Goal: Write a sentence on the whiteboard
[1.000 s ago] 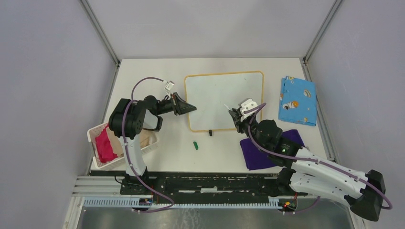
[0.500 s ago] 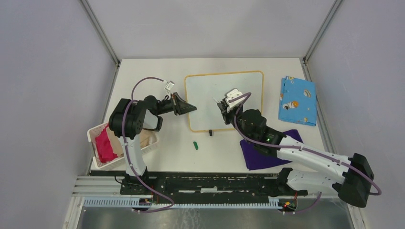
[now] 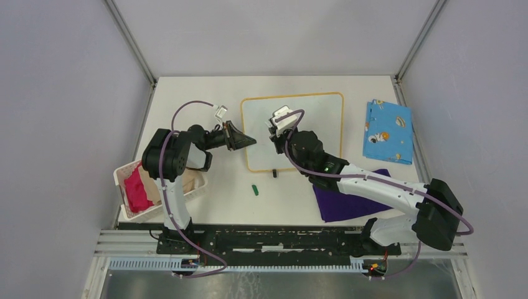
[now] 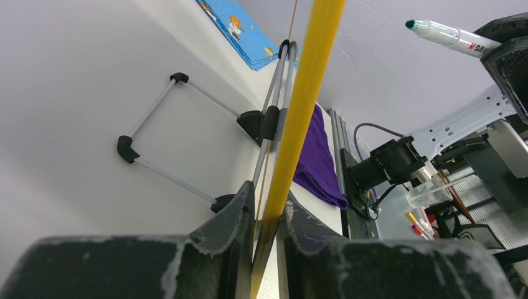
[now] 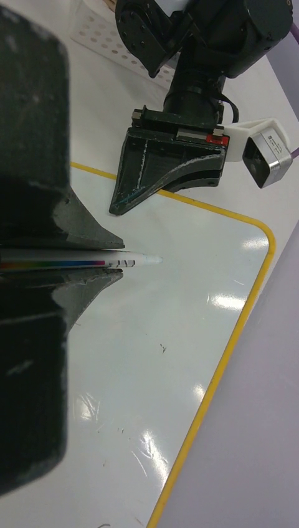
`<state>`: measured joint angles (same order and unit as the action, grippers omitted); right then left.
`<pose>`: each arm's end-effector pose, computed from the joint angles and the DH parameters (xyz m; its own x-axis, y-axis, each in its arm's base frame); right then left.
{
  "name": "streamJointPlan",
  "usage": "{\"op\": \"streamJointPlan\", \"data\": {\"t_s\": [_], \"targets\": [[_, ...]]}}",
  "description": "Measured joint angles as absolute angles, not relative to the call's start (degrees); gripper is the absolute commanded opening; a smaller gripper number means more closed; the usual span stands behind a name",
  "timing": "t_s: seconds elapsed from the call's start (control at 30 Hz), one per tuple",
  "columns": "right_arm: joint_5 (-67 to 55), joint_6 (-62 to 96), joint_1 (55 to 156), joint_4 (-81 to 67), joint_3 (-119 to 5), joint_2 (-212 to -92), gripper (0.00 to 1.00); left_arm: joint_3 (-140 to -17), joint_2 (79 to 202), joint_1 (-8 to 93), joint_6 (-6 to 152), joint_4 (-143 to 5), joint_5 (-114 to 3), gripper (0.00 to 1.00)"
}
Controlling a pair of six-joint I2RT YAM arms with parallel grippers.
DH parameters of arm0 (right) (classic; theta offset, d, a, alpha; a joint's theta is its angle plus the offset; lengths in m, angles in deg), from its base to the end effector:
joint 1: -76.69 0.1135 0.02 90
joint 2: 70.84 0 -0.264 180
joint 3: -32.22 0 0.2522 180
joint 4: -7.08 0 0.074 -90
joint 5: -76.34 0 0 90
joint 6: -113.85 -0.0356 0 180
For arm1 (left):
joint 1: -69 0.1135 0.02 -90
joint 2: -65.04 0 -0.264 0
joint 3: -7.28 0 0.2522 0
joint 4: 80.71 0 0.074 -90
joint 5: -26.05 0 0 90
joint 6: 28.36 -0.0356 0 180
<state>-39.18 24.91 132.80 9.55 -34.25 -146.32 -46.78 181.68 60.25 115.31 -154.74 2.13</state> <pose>0.1847 0.2474 0.3175 -0.0541 -0.1104 -0.9924 -0.5115 0.8566 -0.0674 0.3323 -0.0841 0.1432 -0.6468 -0.2309 -0.7268 0.7192 0.1323 -0.6821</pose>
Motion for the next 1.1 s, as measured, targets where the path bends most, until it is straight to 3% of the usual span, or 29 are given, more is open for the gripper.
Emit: {"op": "streamJointPlan", "data": {"t_s": [1.1], "targets": [[-39.7, 22.5, 130.5, 10.1, -41.9, -156.7, 0.0, -46.8, 181.7, 60.3, 115.3, -154.8, 2.1, 0.2]]}}
